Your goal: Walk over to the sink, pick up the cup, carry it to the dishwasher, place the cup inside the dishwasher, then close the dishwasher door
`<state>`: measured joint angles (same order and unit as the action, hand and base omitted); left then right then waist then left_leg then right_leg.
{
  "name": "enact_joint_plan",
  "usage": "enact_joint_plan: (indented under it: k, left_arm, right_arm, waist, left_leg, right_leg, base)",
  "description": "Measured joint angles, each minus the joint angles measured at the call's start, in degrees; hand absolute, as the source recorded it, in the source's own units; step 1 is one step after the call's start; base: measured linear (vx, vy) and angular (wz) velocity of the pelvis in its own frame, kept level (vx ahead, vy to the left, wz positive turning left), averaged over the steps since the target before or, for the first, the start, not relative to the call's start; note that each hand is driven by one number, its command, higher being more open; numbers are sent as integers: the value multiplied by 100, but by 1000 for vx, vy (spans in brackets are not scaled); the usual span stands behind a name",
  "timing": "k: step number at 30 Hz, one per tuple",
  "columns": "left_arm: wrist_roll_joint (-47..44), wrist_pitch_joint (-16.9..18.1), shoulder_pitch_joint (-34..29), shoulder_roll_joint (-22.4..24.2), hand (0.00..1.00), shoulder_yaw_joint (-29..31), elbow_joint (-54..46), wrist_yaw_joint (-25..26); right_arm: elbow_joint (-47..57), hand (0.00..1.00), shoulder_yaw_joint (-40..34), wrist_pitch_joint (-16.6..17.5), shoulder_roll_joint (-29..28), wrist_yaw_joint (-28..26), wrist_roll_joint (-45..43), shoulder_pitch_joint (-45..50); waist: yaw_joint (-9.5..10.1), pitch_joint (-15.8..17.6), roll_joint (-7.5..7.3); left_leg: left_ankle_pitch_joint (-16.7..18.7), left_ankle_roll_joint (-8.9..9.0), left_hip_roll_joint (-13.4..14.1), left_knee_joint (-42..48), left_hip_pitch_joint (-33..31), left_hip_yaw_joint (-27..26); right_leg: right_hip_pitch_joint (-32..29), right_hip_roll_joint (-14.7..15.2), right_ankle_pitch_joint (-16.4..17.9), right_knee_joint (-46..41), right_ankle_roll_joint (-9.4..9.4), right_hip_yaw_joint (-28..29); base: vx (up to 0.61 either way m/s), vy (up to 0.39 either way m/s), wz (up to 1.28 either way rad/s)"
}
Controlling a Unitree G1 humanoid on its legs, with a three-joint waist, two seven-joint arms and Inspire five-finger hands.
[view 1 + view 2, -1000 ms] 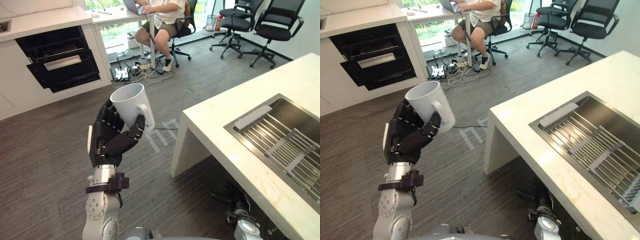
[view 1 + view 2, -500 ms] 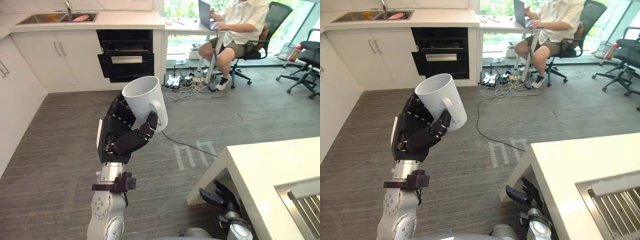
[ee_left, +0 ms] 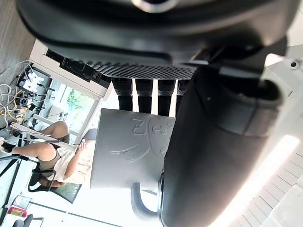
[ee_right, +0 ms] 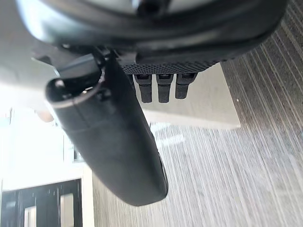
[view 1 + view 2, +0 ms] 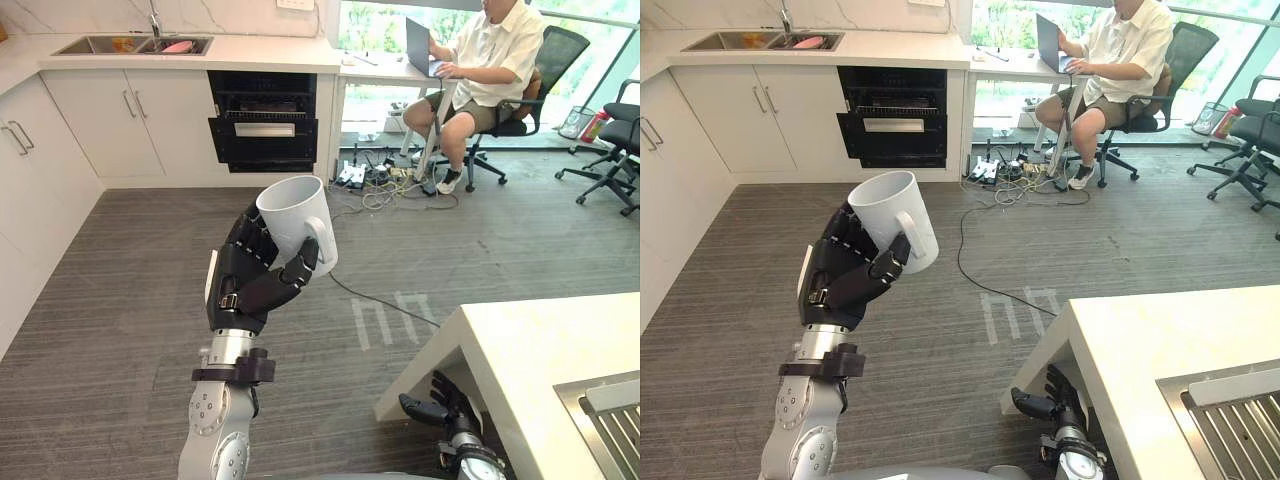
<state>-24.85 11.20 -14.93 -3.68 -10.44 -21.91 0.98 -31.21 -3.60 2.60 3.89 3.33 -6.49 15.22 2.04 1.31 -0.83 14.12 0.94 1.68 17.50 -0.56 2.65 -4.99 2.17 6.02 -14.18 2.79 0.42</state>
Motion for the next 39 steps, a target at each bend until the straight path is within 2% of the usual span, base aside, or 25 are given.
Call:
enact_joint_plan:
  k: [1,6,11,15,17,18,21,24,25,26,28,30,31,32,34,36,37,38,39]
  left_arm:
    - [1,-11,20,-86,30,-35,215,2]
    - [0,-9,20,-65,30,-7,215,25]
    - [1,-32,130,36,30,-214,215,47]
    - [1,-49,181,55,30,-335,294,118]
    - [3,-81,255,41,30,-367,455,131]
    - [7,-176,263,52,30,-376,495,132]
    - [3,-221,201,27,30,-232,526,228]
    - [-8,-215,220,22,30,23,537,410]
    - [-22,-212,237,20,30,10,541,412]
    - [-47,-212,300,-9,30,-43,558,408]
    - [-100,-213,342,-27,30,-196,635,399]
    - [-102,-213,340,12,30,-363,670,369]
    - [-102,-215,392,12,30,-414,711,315]
    - [-104,-213,398,-63,30,-431,713,281]
    - [-103,-213,446,-105,30,-454,714,277]
    - [-103,-213,464,-118,30,-420,714,278]
    - [-103,-213,466,-163,30,-392,714,277]
    - [-101,-214,468,-200,30,-390,717,277]
    - [-100,-218,473,-250,30,-391,726,277]
  right_arm:
    - [-348,90,175,0,-64,-81,230,-313]
    - [-348,90,175,1,-64,-88,230,-327]
    - [-338,90,-65,0,-169,-25,216,-176]
    - [-323,90,-162,-1,-185,75,163,-153]
    - [-329,90,-257,-1,-193,130,146,-170]
    - [-352,90,-299,-8,-183,202,106,-253]
    - [-602,90,-520,-87,-126,459,-3,-319]
    - [-698,90,-636,-86,-16,559,-23,-362]
    - [-789,90,-639,-82,63,566,-24,-396]
    - [-928,90,-657,-83,146,567,-22,-483]
    - [-1030,90,-673,-73,211,553,-17,-641]
    - [-1036,90,-679,-9,311,533,-14,-765]
    - [-1081,90,-720,16,332,528,-10,-882]
    - [-1080,90,-712,27,264,490,-8,-907]
    - [-1106,90,-705,39,190,397,-7,-907]
    - [-1179,90,-699,-11,154,347,6,-965]
    - [-1192,90,-642,-51,129,338,12,-1021]
    - [-1172,90,-577,-66,129,335,24,-1026]
    - [-1090,90,-480,-80,106,332,83,-1004]
  waist:
    - [13,42,-221]
    - [16,60,-218]
    - [-162,46,-229]
    - [-166,-13,-231]
    - [-154,-20,-231]
    - [-172,11,-226]
    - [-167,38,-235]
    - [-136,189,-172]
    - [-151,242,-170]
    - [-153,300,-138]
    - [-217,329,-167]
    - [-295,311,-36]
    - [-308,328,9]
    - [-318,336,-74]
    - [-304,338,-110]
    - [-281,362,-110]
    - [-288,407,-126]
    - [-301,428,-135]
    - [-360,489,-110]
  left_leg:
    - [-239,34,6,-129,-63,-5]
    - [-213,36,43,-130,-50,-152]
    - [-189,85,125,-151,-78,-170]
    - [-277,238,196,-520,18,-196]
    - [-388,325,336,-753,20,-497]
    - [-592,358,297,-759,-57,-363]
    - [-651,416,144,-483,-437,158]
    - [-864,491,95,-373,-754,-19]
    - [-842,470,173,-422,-822,-396]
    - [-671,285,393,-193,-935,-944]
    - [-527,91,723,135,-951,-1618]
    - [-571,157,935,-35,-751,-1752]
    - [-758,88,799,-210,-640,-1789]
    - [-764,26,580,-257,-618,-1803]
    - [-567,-144,359,55,-817,-1736]
    - [-310,-297,222,408,-967,-1742]
    - [-184,-449,134,494,-972,-1753]
    - [-155,-497,99,495,-932,-1739]
    - [-120,-558,94,496,-871,-1613]
  right_leg:
    - [74,-8,-397,364,-40,-14]
    - [8,-82,-401,365,-34,129]
    - [-8,-72,-386,403,-64,-46]
    - [-16,-69,-349,463,-112,-230]
    - [25,-1,-301,493,-120,-389]
    - [29,81,-208,369,-102,-617]
    - [19,283,7,181,-94,-1263]
    - [15,454,32,176,-98,-1658]
    - [19,553,4,213,-102,-1878]
    - [19,637,1,182,-98,-2063]
    - [52,855,-49,174,-4,-2235]
    - [162,930,-178,355,191,-2360]
    - [250,1096,-256,442,281,-2378]
    - [333,1253,-373,550,413,-2384]
    - [312,1509,-414,485,510,-2426]
    - [178,1736,-402,160,520,-2318]
    - [-49,1881,-333,-355,296,-2055]
    - [-197,1906,-298,-668,37,-1825]
    - [-482,1681,-63,-1286,11,-1160]
  base:
    - [-43,-17,1]
    - [0,0,-15]
    - [32,-19,-1]
    - [57,-59,12]
    - [60,-57,62]
    - [46,-37,111]
    - [24,-22,115]
    - [-87,-14,88]
    - [-142,33,85]
    - [-140,51,82]
    - [-109,135,70]
    - [-86,247,51]
    - [-66,389,28]
    - [-51,393,31]
    - [-21,315,29]
    - [9,317,16]
    - [23,299,8]
    - [56,254,19]
    - [92,170,49]
